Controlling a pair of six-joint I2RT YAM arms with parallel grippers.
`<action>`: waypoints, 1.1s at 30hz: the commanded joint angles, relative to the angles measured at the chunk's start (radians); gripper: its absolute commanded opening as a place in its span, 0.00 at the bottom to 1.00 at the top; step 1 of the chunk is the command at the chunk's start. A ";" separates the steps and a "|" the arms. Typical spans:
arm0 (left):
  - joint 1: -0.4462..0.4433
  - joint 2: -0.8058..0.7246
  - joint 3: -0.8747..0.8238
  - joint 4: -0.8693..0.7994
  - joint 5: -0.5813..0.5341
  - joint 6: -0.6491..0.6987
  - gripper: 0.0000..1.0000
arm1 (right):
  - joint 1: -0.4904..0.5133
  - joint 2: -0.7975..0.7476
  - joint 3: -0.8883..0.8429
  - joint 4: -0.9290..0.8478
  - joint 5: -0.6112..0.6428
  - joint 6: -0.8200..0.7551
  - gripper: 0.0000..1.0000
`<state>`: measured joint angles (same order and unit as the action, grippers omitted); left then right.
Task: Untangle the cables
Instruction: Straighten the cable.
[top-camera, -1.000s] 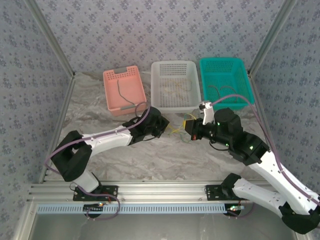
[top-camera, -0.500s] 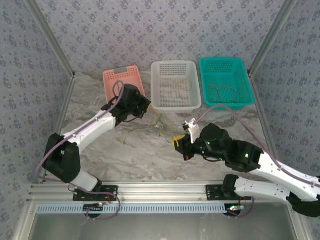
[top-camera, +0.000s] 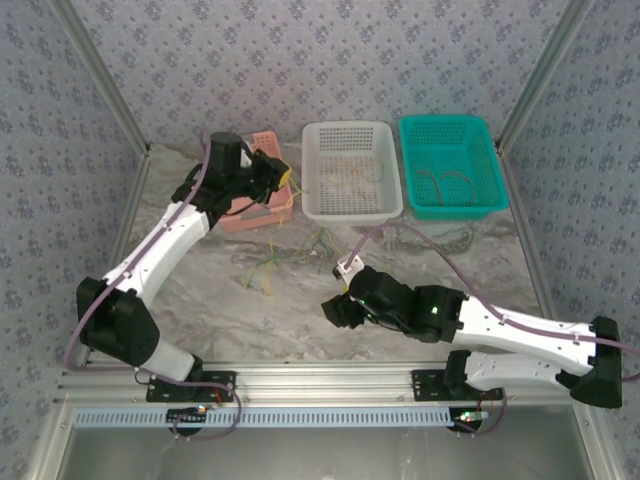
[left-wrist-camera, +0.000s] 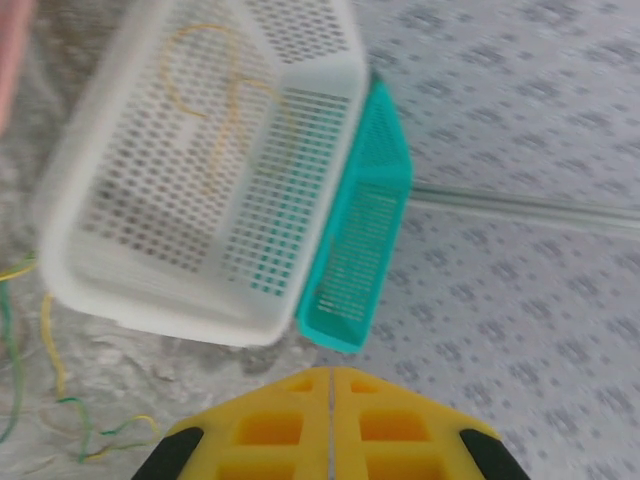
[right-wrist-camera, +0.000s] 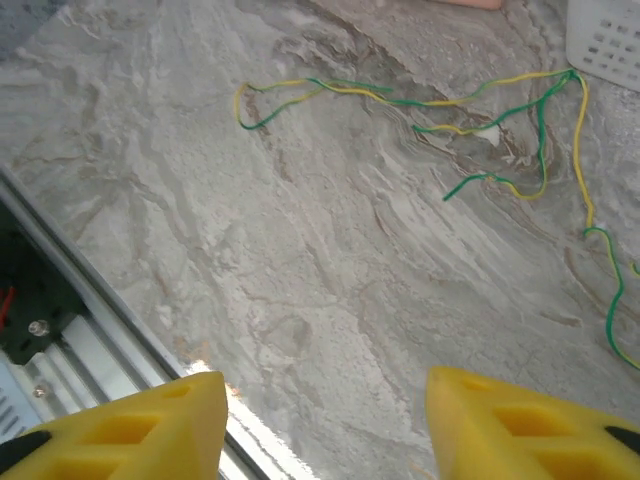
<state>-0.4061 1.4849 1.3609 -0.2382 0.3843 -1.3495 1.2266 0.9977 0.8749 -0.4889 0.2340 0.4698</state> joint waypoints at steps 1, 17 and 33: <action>0.001 -0.046 0.039 0.019 0.115 0.065 0.00 | 0.021 -0.143 0.022 0.070 0.057 -0.021 0.64; -0.054 -0.160 -0.126 0.293 0.135 -0.046 0.00 | -0.352 -0.193 -0.233 0.912 -0.168 0.350 0.74; -0.086 -0.177 -0.191 0.369 0.098 -0.109 0.00 | -0.328 0.231 -0.105 1.264 -0.239 0.491 0.58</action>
<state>-0.4847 1.3437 1.1790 0.0837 0.4923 -1.4422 0.8928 1.2060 0.7265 0.6712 0.0101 0.9291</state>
